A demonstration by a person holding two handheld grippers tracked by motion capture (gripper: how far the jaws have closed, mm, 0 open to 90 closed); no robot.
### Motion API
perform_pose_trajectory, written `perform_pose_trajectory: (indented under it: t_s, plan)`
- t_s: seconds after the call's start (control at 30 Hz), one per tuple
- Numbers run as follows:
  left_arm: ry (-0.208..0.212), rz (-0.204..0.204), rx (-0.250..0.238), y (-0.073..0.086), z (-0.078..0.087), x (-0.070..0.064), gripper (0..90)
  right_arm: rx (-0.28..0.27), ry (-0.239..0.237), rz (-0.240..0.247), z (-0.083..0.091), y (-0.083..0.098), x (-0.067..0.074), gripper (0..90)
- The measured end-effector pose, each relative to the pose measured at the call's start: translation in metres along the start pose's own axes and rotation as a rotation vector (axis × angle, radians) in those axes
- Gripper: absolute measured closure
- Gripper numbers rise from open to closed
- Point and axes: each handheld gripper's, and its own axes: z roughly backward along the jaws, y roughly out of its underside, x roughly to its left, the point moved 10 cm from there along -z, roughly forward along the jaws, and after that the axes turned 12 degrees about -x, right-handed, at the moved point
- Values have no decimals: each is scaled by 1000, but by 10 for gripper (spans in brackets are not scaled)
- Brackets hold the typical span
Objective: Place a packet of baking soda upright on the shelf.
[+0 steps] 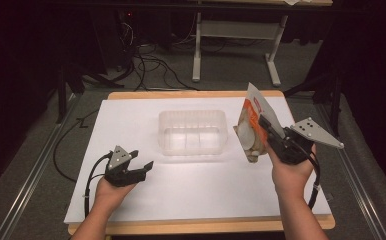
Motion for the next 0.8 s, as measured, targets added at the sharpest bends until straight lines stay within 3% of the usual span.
perform_pose_trajectory:
  t_s: [0.37,0.53,0.8]
  plan:
    - [2,1,-6,-1,0,0,311,-39,-63,12,-45,-13,44,900]
    - [6,4,-9,-1,0,-1,311,-36,-91,-3,-68,-2,63,900]
    - [11,3,-8,-1,0,-2,312,-15,-114,-25,-97,22,83,900]
